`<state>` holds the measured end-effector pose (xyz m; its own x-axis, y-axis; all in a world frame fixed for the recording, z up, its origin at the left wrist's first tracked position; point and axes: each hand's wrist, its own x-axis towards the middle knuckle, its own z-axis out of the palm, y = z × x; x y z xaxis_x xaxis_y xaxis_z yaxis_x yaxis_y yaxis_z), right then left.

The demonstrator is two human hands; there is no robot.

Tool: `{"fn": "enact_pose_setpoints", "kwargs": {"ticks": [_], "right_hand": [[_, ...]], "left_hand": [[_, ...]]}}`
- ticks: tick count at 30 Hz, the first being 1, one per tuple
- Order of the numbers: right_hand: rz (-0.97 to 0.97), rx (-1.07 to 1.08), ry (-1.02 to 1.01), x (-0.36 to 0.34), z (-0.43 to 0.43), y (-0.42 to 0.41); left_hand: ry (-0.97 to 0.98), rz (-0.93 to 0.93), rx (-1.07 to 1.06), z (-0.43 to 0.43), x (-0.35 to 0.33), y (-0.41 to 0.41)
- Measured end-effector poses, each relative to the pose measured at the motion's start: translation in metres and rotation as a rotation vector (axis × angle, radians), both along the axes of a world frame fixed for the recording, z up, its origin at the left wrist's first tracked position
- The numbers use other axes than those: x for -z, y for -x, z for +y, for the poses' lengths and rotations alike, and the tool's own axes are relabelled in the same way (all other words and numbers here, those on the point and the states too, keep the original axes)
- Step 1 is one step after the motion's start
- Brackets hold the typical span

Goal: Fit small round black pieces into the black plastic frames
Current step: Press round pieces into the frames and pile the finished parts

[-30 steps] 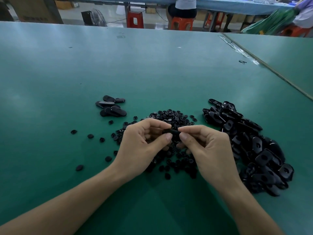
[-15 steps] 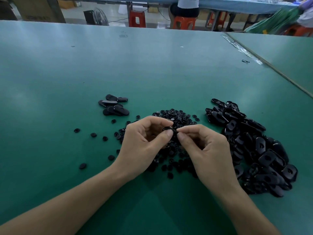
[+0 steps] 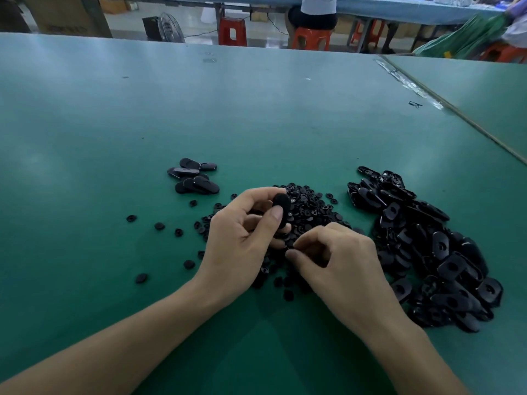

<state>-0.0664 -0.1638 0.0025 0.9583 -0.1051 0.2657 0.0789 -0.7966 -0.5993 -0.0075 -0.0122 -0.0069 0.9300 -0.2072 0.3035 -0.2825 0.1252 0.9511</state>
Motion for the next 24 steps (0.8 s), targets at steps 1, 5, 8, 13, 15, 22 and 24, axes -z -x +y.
{"fn": "enact_pose_setpoints", "kwargs": {"ticks": [1, 5, 8, 13, 15, 22, 24], "right_hand": [[0.033, -0.007, 0.05, 0.0005, 0.0002, 0.0004], [0.067, -0.008, 0.106, -0.0011, 0.0028, 0.0012], [0.059, -0.017, 0.121, -0.0018, 0.0043, 0.0015], [0.015, -0.017, 0.053, -0.0015, 0.0066, 0.002], [-0.015, -0.013, -0.02, -0.001, 0.0056, 0.0021], [-0.16, 0.037, -0.303, -0.0048, 0.0041, 0.0002], [-0.177, 0.039, -0.312, -0.0054, 0.0036, -0.0003]], "left_hand": [[0.003, 0.012, 0.016, 0.0002, 0.0008, -0.0001], [-0.014, 0.014, 0.017, -0.0003, 0.0032, -0.0026], [-0.002, 0.034, 0.001, -0.0015, 0.0034, -0.0039], [0.027, 0.042, -0.009, 0.0001, 0.0054, -0.0057], [0.023, 0.052, -0.005, 0.0004, 0.0053, -0.0056], [-0.028, 0.046, -0.007, 0.0012, 0.0028, -0.0031], [-0.059, 0.033, -0.001, 0.0018, 0.0016, -0.002]]}}
